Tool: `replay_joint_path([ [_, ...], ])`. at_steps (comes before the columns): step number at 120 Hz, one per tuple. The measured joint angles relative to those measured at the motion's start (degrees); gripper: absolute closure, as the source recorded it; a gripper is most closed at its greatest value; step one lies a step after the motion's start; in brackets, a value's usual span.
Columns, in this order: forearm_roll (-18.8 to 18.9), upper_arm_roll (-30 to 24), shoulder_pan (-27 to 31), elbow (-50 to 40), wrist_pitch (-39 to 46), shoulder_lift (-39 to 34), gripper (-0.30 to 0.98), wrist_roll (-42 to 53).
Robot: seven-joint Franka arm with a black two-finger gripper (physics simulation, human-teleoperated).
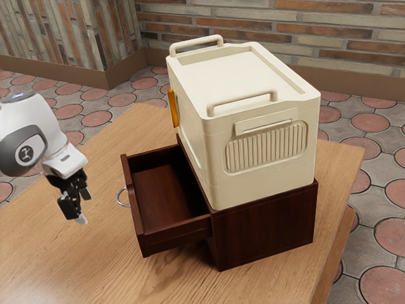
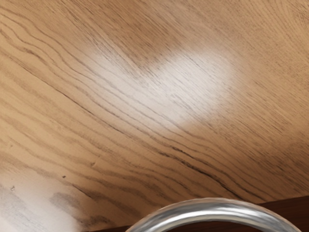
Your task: Push the drawer handle with one arm to close the drawer
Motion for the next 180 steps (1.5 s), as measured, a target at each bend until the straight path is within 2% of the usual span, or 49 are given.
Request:
replay_joint_path([
  [38,-3.78,-0.06,-1.64,1.93,3.56,4.41,0.04,-1.18],
  [62,-8.43,-0.61,-3.17,3.61,7.64,6.81,0.51,-1.70],
  [73,-9.33,-0.61,-4.12,4.09,9.02,7.73,0.63,-2.10],
  [86,-9.79,-0.61,-4.47,4.39,10.08,8.23,0.70,-2.68],
  [122,-11.69,-0.70,-8.93,7.04,11.15,9.94,0.77,-3.92],
  [180,-16.75,-0.69,-15.90,18.32,11.42,20.91,0.78,-5.08],
])
